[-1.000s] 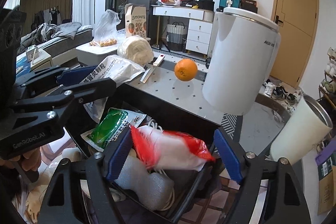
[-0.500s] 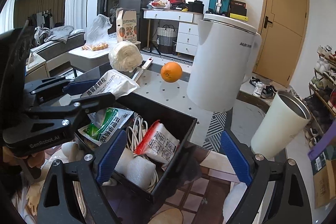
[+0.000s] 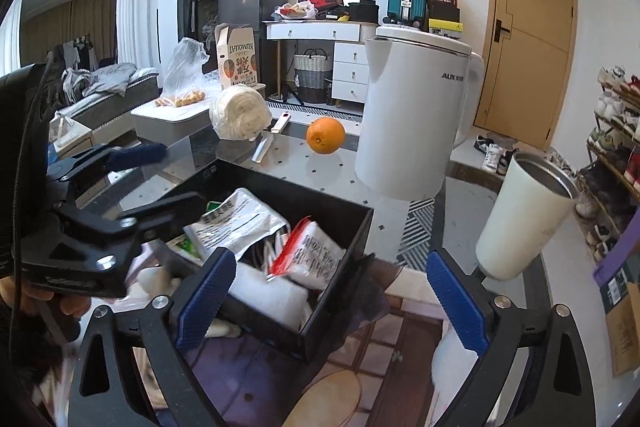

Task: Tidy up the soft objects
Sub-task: 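Move the right gripper to the clear bag of white rope and grasp it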

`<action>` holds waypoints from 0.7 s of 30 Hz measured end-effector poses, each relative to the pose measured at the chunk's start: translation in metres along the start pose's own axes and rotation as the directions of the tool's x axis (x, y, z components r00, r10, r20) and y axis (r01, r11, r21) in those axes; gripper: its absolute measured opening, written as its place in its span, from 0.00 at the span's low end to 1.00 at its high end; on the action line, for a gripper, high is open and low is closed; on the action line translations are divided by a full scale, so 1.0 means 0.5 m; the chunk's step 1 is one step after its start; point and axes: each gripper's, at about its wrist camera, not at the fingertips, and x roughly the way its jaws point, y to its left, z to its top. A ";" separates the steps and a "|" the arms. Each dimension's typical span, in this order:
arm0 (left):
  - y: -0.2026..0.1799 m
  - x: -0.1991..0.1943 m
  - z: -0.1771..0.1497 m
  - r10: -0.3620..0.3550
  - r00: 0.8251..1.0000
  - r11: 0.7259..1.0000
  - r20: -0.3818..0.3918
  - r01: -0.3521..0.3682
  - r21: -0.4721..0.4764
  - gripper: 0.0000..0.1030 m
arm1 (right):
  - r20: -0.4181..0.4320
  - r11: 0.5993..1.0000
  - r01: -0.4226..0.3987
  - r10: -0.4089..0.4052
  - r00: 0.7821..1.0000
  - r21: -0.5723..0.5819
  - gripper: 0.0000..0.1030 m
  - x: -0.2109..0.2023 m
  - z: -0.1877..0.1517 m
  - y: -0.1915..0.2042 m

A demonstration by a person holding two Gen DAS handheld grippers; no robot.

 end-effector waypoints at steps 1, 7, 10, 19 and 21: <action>0.003 -0.009 -0.001 -0.006 1.000 1.000 0.009 0.006 -0.009 1.00 | 0.002 1.000 -0.007 0.007 1.000 0.010 0.97 -0.008 -0.004 0.000; 0.014 -0.058 -0.018 0.071 0.997 0.997 -0.008 -0.071 -0.005 1.00 | -0.031 0.998 -0.047 0.049 0.998 0.050 0.99 -0.034 -0.025 0.014; 0.028 -0.084 -0.030 0.062 0.998 0.997 -0.032 -0.063 -0.038 1.00 | -0.045 0.997 -0.059 0.061 0.997 0.050 0.99 -0.047 -0.044 0.032; 0.045 -0.137 -0.090 0.086 0.991 0.991 -0.102 -0.096 -0.096 1.00 | -0.087 0.993 -0.090 0.096 0.992 0.073 0.99 -0.057 -0.088 0.064; 0.042 -0.142 -0.103 0.096 0.989 0.990 -0.112 -0.107 -0.096 1.00 | -0.088 0.992 -0.101 0.107 0.990 0.073 0.99 -0.059 -0.097 0.071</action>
